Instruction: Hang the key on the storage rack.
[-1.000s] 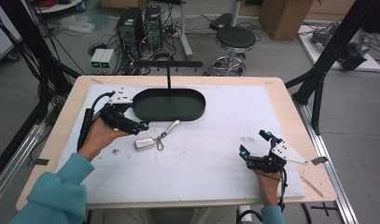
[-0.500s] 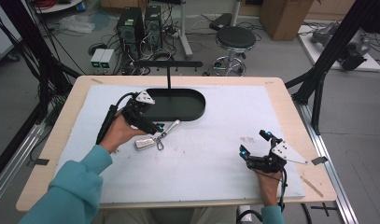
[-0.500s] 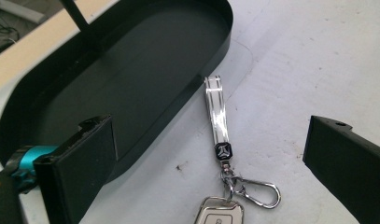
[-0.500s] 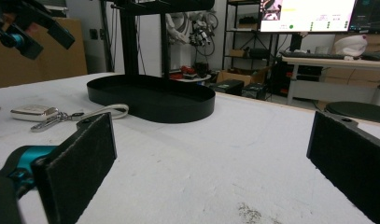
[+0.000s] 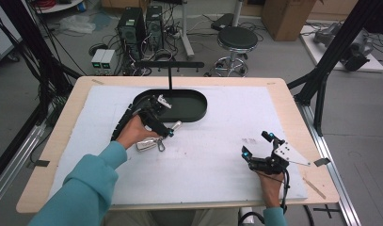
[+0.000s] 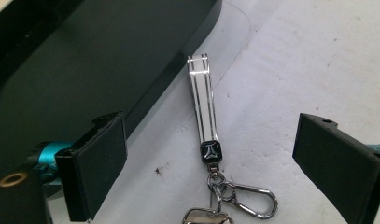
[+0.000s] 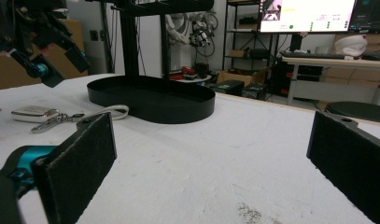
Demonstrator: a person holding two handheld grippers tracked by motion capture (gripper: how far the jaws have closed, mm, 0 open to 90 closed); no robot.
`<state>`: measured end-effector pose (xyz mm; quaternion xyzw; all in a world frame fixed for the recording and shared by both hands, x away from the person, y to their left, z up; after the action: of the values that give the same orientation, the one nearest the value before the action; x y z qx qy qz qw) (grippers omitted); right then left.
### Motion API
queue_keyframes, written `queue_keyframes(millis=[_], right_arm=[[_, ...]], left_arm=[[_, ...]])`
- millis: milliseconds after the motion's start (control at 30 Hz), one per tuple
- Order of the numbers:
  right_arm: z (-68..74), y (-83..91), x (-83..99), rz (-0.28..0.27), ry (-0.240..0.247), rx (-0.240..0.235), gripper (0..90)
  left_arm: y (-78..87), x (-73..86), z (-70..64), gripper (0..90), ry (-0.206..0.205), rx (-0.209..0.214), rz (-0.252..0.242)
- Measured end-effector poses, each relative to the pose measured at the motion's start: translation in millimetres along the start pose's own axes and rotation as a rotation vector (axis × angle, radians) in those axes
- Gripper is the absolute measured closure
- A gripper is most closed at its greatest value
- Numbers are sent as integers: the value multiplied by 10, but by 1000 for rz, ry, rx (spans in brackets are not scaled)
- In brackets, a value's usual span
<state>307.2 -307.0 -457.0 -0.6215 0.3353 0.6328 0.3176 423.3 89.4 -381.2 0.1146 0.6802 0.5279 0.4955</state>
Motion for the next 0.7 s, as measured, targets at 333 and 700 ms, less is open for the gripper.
queue_keyframes(millis=[333,700], right_arm=[[-8,7,2,-5,-3,2,6],[-5,8,2,-2,-5,0,7]], left_arm=[[-166,24,3,208,17,2,104],[-271,47,30,363,44,0,191]])
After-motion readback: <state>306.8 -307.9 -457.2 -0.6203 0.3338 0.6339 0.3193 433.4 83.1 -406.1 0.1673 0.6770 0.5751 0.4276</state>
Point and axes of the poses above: each handheld gripper's, and its own axes: y roughly backward along the jaws, x roughly out of its underside, z roughly to its left, the point moved 1 cm from there along -y, roughly forward along the jaws, and after that the axes turned 1 degree about x, right-handed, at the moved point
